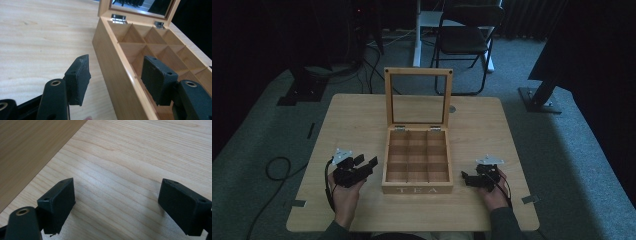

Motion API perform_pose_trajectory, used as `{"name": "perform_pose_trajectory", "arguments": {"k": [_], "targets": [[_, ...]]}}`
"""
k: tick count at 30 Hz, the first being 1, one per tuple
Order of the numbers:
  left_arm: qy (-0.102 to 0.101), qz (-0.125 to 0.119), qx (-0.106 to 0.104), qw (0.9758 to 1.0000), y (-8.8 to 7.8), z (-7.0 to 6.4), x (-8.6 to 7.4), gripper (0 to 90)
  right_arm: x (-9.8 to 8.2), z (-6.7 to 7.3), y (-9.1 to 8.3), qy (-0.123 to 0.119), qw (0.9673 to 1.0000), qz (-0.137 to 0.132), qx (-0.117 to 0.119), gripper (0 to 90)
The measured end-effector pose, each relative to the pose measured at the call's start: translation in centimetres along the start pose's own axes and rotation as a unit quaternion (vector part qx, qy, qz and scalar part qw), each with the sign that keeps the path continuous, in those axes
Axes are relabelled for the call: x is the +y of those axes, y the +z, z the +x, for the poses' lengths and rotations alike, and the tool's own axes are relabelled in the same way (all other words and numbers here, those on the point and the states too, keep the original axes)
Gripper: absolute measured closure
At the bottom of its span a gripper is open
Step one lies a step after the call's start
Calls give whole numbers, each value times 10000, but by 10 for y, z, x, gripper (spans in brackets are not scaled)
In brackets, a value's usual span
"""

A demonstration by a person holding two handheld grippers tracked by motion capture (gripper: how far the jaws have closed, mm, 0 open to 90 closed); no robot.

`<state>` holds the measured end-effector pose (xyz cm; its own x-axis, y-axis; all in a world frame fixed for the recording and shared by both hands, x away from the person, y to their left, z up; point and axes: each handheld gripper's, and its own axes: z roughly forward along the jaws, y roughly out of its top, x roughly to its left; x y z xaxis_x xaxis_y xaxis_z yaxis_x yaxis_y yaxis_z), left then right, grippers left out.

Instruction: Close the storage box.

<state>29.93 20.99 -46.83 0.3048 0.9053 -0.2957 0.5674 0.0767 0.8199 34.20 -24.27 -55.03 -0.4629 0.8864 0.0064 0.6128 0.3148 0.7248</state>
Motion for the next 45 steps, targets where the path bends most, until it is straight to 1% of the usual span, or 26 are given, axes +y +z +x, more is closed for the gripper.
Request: {"name": "perform_pose_trajectory", "arguments": {"k": [1,6,7,9,10,16,18,20,22,24,27,28,29,34,40,43,45], "targets": [[44,-23,10,10000,1,-1,4,401,0,0,0,-11,10000,0,11,135],[115,-47,43,9999,2,-1,10,399,0,-1,0,-56,10000,-3,55,135],[125,-63,60,9999,2,0,14,398,0,0,0,-50,10000,-5,55,135],[126,-70,67,9999,2,0,15,398,0,-1,0,-58,10000,-3,54,135],[159,-84,79,9998,2,0,19,398,0,-1,0,-59,10000,-5,54,135],[187,-140,80,9997,2,-1,25,398,0,0,0,-53,10000,-2,54,135],[262,-230,58,9994,2,-5,32,398,0,-1,0,-56,10000,-3,53,135],[294,-242,44,9993,2,-6,35,397,0,-1,0,-57,10000,-3,53,135],[294,-242,44,9993,2,-6,35,397,0,-1,0,-60,10000,-5,52,135],[346,-274,45,9990,4,-8,42,396,0,0,0,-57,10000,-3,52,135],[383,-291,63,9988,5,-9,45,396,0,0,0,-58,10000,-3,52,135],[425,-313,72,9986,6,-10,49,395,0,0,0,-57,10000,-4,52,135],[425,-313,72,9986,6,-10,49,395,0,0,0,-57,10000,-4,51,135],[536,-386,71,9978,7,-13,59,392,0,0,0,-52,10000,-3,52,135],[519,-438,103,9976,9,-13,66,391,0,0,0,-50,10000,-2,53,135],[571,-483,133,9971,13,-12,73,391,0,0,0,-48,10000,-2,53,135],[591,-493,107,9970,14,-12,75,386,0,-1,0,-61,10000,-8,51,135]]}}
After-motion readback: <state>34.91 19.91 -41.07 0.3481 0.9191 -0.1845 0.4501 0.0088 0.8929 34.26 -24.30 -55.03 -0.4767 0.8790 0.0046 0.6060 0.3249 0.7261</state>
